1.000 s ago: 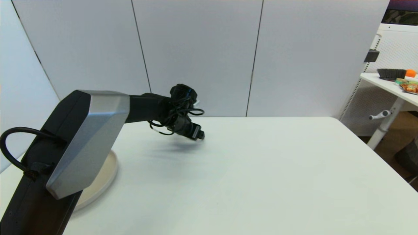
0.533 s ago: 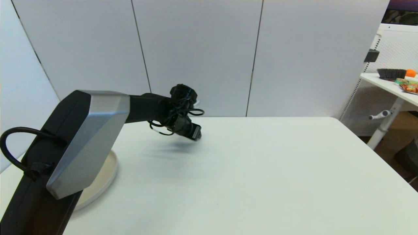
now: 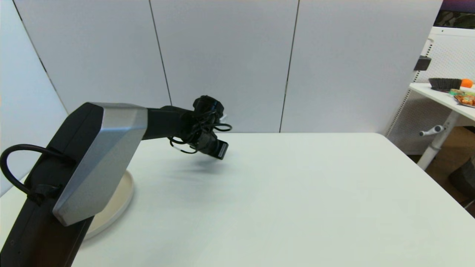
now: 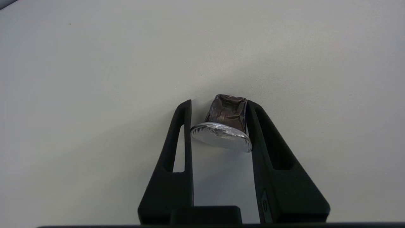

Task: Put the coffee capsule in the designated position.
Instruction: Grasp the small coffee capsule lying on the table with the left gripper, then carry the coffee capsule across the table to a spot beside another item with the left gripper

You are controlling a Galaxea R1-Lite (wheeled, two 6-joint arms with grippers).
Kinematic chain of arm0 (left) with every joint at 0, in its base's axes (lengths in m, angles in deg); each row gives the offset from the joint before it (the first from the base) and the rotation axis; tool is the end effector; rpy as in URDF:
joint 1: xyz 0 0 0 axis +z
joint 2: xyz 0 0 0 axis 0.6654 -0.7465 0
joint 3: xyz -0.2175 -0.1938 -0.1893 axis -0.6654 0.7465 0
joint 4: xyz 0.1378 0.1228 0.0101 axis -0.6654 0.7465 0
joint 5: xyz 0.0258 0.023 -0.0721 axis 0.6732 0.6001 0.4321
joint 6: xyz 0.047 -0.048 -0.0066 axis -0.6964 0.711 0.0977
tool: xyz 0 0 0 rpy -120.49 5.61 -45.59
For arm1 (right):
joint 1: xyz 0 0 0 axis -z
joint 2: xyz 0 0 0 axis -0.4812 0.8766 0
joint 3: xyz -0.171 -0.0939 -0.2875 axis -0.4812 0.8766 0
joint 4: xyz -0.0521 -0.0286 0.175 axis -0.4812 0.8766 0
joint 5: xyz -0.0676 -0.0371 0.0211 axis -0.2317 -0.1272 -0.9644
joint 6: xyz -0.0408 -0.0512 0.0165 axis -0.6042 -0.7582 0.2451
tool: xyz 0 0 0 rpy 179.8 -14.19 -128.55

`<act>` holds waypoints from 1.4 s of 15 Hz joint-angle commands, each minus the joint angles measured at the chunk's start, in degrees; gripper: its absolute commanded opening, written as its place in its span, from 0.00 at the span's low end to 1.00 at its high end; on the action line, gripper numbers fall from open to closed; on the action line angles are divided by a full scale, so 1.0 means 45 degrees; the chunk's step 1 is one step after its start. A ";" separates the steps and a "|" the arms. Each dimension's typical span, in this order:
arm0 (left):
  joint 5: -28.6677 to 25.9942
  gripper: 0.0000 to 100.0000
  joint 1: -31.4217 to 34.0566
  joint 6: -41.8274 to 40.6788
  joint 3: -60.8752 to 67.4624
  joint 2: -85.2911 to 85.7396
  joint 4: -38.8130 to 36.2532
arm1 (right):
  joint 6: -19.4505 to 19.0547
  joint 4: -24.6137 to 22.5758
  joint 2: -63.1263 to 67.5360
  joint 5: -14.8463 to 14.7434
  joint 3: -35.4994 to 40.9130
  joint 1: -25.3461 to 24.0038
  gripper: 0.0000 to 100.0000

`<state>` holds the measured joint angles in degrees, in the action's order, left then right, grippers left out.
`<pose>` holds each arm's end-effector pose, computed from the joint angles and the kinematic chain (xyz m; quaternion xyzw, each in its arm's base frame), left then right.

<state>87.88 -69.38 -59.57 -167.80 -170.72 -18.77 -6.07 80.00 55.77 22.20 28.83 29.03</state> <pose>0.4799 -0.2461 0.1241 0.1385 0.3898 -0.1976 0.8887 -0.0313 0.0004 0.0755 -0.0037 -0.0006 -0.0002 1.0000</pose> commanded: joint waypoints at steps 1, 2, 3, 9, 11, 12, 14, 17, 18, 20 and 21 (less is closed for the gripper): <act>0.0008 0.00 -0.0003 -0.0017 -0.0002 0.0015 0.0027 | -0.0006 0.0000 0.0016 0.0004 0.0000 -0.0001 1.00; 0.0008 0.00 -0.0003 -0.0036 -0.0002 0.0093 0.0008 | -0.0006 0.0000 0.0016 0.0004 0.0000 -0.0001 1.00; 0.0027 0.00 -0.0003 -0.0056 0.0018 0.0367 0.0027 | -0.0006 0.0000 0.0016 0.0004 0.0000 -0.0001 1.00; 0.0105 0.00 0.0095 -0.0036 0.0018 0.3453 0.1824 | -0.0006 0.0000 0.0016 0.0004 0.0000 -0.0001 1.00; 0.0125 0.00 0.0251 -0.0017 0.0096 0.4742 0.2820 | -0.0006 0.0000 0.0016 0.0004 0.0000 -0.0001 1.00; 0.0418 0.00 0.0290 -0.0017 0.0350 0.5679 0.3289 | -0.0006 0.0000 0.0016 0.0004 0.0000 -0.0001 1.00; 0.1180 0.00 0.0388 0.0003 0.0545 0.7164 0.4715 | -0.0006 0.0000 0.0016 0.0004 0.0000 -0.0001 1.00; 0.1297 0.00 0.0485 0.0081 0.1346 0.9039 0.6434 | -0.0006 0.0000 0.0016 0.0004 0.0000 -0.0001 1.00; 0.1297 0.00 0.0524 0.0120 0.2362 0.9761 0.6473 | -0.0006 0.0000 0.0016 0.0004 0.0000 -0.0001 1.00; 0.1277 0.00 0.0544 0.0550 0.4139 1.0640 0.6434 | -0.0006 0.0000 0.0016 0.0004 0.0000 -0.0001 1.00; 0.1258 0.00 0.0544 0.0765 0.5057 1.1011 0.6434 | -0.0006 0.0000 0.0016 0.0004 0.0000 -0.0001 1.00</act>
<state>93.51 -67.14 -58.11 -154.71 -129.02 9.55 -6.09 80.00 55.77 22.18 28.83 29.00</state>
